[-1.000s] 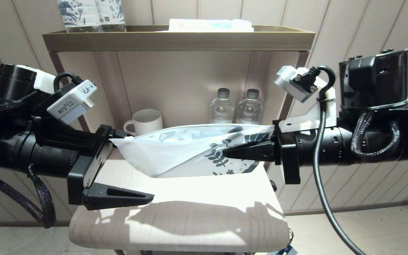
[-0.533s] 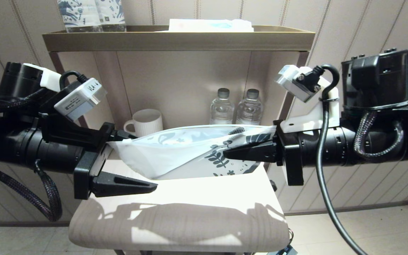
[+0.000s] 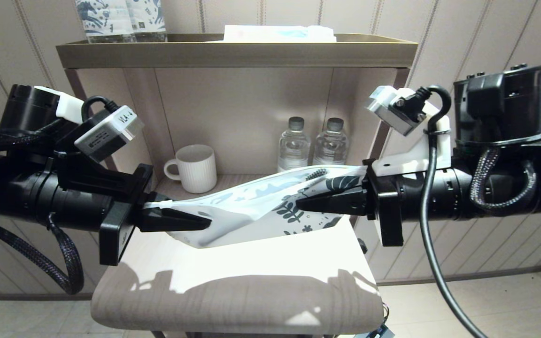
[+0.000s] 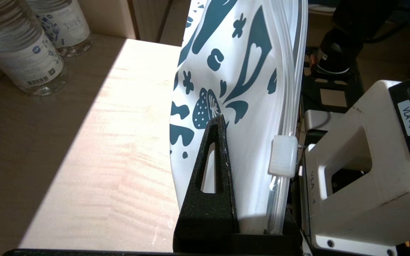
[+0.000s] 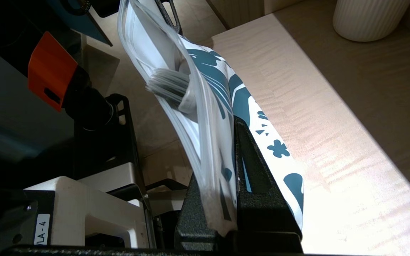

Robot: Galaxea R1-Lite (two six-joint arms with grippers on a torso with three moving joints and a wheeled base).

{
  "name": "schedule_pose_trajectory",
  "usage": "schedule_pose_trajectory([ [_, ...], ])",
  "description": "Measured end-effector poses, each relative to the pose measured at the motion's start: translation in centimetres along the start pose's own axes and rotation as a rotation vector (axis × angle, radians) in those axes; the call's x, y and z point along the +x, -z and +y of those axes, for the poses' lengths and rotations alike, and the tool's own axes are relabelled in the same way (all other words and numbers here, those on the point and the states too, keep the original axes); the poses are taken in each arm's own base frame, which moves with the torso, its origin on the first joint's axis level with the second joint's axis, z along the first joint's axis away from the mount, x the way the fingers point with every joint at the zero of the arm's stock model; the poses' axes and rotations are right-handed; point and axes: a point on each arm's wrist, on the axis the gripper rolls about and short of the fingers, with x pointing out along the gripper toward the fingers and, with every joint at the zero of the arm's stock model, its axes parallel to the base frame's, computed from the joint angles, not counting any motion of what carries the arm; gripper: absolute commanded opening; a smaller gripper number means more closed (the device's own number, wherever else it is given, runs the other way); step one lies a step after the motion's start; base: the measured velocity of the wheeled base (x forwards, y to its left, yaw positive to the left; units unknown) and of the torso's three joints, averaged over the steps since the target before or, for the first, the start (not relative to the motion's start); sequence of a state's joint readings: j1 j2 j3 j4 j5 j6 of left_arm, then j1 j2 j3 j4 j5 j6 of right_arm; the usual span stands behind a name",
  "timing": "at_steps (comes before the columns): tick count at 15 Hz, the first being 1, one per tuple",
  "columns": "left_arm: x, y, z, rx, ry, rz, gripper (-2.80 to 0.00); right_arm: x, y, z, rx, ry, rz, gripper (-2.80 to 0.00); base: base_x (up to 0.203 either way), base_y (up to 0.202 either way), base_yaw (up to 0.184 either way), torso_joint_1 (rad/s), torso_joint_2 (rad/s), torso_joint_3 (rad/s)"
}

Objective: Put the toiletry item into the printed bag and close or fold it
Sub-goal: Hand it to the other hand

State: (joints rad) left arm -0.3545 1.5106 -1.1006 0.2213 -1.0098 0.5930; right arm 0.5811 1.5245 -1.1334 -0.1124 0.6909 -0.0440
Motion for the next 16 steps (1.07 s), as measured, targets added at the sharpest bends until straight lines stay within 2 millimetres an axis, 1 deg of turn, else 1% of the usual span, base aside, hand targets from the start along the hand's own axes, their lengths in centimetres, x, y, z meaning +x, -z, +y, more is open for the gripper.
schedule_pose_trajectory([
  [16,-0.21,-0.41,-0.30,0.013,-0.003,-0.006,-2.80,-0.01,0.14,0.27,-0.012,0.003,0.006,-2.80,0.000,0.000,0.000,0.000,0.00,0.000],
])
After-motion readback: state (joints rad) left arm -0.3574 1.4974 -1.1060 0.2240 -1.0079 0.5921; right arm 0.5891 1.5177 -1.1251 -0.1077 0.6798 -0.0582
